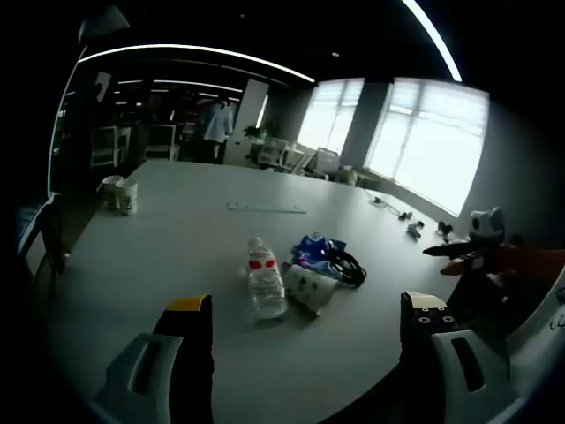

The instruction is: Arrange the tabletop items into an orderly group along one side of the table until the central work area is clear of visible clutter.

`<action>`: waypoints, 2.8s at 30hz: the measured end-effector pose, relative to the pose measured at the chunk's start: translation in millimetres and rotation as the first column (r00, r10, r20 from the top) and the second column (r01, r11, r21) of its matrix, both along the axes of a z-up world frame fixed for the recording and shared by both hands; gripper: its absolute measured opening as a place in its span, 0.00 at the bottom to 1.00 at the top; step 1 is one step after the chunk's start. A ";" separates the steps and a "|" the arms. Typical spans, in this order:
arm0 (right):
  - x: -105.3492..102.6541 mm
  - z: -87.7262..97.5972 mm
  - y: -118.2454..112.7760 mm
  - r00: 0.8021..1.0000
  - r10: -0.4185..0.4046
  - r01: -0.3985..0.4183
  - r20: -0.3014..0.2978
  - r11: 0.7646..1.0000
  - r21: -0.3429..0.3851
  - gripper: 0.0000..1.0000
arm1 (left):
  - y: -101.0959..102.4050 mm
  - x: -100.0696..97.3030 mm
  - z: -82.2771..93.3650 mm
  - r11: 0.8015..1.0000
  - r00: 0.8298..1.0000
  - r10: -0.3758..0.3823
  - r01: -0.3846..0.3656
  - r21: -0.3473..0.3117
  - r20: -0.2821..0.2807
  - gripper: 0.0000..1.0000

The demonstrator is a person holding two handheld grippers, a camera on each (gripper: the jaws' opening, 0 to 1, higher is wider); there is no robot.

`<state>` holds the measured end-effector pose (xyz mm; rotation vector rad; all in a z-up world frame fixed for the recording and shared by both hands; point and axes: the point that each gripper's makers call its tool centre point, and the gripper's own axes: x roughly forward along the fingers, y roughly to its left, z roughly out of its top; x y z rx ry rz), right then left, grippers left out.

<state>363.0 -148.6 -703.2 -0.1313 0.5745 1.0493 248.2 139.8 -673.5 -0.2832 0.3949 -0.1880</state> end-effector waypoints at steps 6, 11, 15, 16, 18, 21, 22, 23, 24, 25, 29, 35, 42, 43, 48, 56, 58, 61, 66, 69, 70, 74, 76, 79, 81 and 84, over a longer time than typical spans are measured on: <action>2.2 -0.2 4.9 1.000 0.016 -0.016 -0.003 1.000 -0.002 0.74 | 0.3 -0.2 -1.8 1.000 1.000 0.010 -0.010 -0.006 0.000 0.84; 3.6 -1.1 8.0 1.000 0.027 -0.027 -0.007 1.000 -0.006 0.74 | 0.9 -1.3 -3.3 1.000 1.000 0.019 -0.019 -0.004 -0.002 0.83; 3.2 -0.2 8.5 1.000 0.016 -0.015 -0.015 1.000 0.005 0.73 | 2.8 -1.3 -2.1 1.000 1.000 0.014 -0.014 0.007 0.008 0.83; 3.1 -0.4 8.4 1.000 0.014 -0.014 -0.015 1.000 0.005 0.73 | 3.7 -1.5 -2.5 1.000 1.000 0.015 -0.015 0.008 0.006 0.83; 2.9 -0.8 7.3 1.000 -0.001 0.001 -0.014 1.000 0.002 0.73 | 5.3 -1.5 -2.1 1.000 1.000 0.005 -0.005 0.008 0.008 0.83; -0.5 1.3 5.7 1.000 -0.023 0.023 -0.018 1.000 0.009 0.73 | 10.3 -0.8 -0.8 1.000 1.000 0.000 0.000 0.004 0.012 0.83; -1.4 1.2 5.5 0.999 -0.029 0.029 -0.021 1.000 0.008 0.73 | 11.1 -0.5 -0.5 1.000 1.000 -0.002 0.002 0.000 0.013 0.83; -3.2 0.1 5.4 0.999 -0.031 0.031 -0.020 1.000 -0.001 0.73 | 12.0 -0.4 -0.5 1.000 1.000 -0.008 0.008 -0.002 0.014 0.83; -3.9 -1.3 4.5 0.999 -0.031 0.031 -0.016 0.999 -0.014 0.73 | 12.3 -0.3 -0.4 1.000 1.000 -0.010 0.010 -0.002 0.015 0.83; -4.2 -2.1 3.8 0.999 -0.037 0.036 -0.016 0.999 -0.021 0.73 | 13.7 -0.3 -1.3 1.000 1.000 -0.016 0.016 0.002 0.015 0.83; -9.8 -0.3 4.2 0.998 -0.064 0.063 -0.018 0.998 -0.020 0.73 | 18.6 -1.6 -4.0 1.000 1.000 -0.028 0.028 -0.007 0.011 0.84; -18.6 2.8 5.7 0.996 -0.091 0.090 -0.005 0.995 -0.040 0.73 | 24.2 -6.2 -7.7 0.998 0.998 -0.064 0.064 -0.015 0.009 0.83; -20.9 11.6 17.0 0.992 -0.123 0.123 0.002 0.992 -0.038 0.73 | 30.3 -7.6 -8.8 0.996 0.997 -0.083 0.083 -0.031 0.013 0.80; -19.6 12.4 20.3 0.993 -0.122 0.122 0.007 0.992 -0.030 0.73 | 30.9 -7.5 -8.5 0.996 0.997 -0.079 0.080 -0.033 0.016 0.80; -15.0 10.3 31.6 0.997 -0.079 0.079 -0.004 0.996 -0.040 0.73 | 34.9 -6.8 -12.6 0.998 0.998 -0.055 0.055 -0.023 0.010 0.79; -4.7 7.8 27.0 0.996 -0.088 0.088 -0.002 0.995 -0.047 0.72 | 31.7 -4.2 -13.0 0.999 0.999 -0.036 0.036 -0.019 0.011 0.77; -2.9 3.7 24.2 0.993 -0.114 0.112 -0.039 0.992 -0.057 0.70 | 30.5 -1.3 -12.9 0.999 0.999 -0.031 0.031 -0.012 0.014 0.77; 1.8 4.2 23.7 0.990 -0.125 0.123 -0.057 0.991 -0.045 0.66 | 27.6 1.9 -12.4 0.999 0.999 -0.033 0.033 -0.015 0.016 0.76; 9.1 9.3 28.5 0.989 -0.131 0.130 -0.067 0.991 -0.025 0.67 | 24.4 5.2 -13.5 0.999 0.999 -0.040 0.040 -0.010 0.012 0.76; 13.6 11.0 36.2 0.990 -0.123 0.122 -0.073 0.992 -0.020 0.66 | 24.2 7.6 -14.4 0.999 0.999 -0.038 0.038 -0.009 0.016 0.75; 13.7 11.9 40.0 0.991 -0.113 0.112 -0.075 0.994 -0.012 0.66 | 23.9 9.3 -16.0 0.999 0.999 -0.039 0.039 -0.008 0.014 0.74; 16.5 15.3 61.2 0.992 -0.081 0.083 -0.098 0.996 0.021 0.65 | 21.5 12.8 -19.6 0.999 0.999 -0.042 0.042 -0.013 0.006 0.74; 18.1 14.8 71.2 0.993 -0.057 0.059 -0.100 0.998 0.015 0.65 | 21.1 13.7 -20.8 0.999 0.999 -0.040 0.040 -0.012 0.004 0.74; 21.3 17.2 87.5 0.994 -0.023 0.027 -0.108 0.999 0.034 0.64 | 19.8 16.1 -23.8 0.999 0.999 -0.039 0.039 -0.014 0.000 0.74; 23.2 18.4 98.6 0.994 0.004 0.000 -0.109 0.999 0.042 0.64 | 18.8 17.4 -27.1 0.999 0.999 -0.041 0.041 -0.005 -0.009 0.73; 27.0 21.6 115.6 0.990 0.029 -0.017 -0.141 0.996 0.083 0.62 | 18.5 19.8 -30.3 0.999 0.999 -0.037 0.037 -0.002 -0.012 0.73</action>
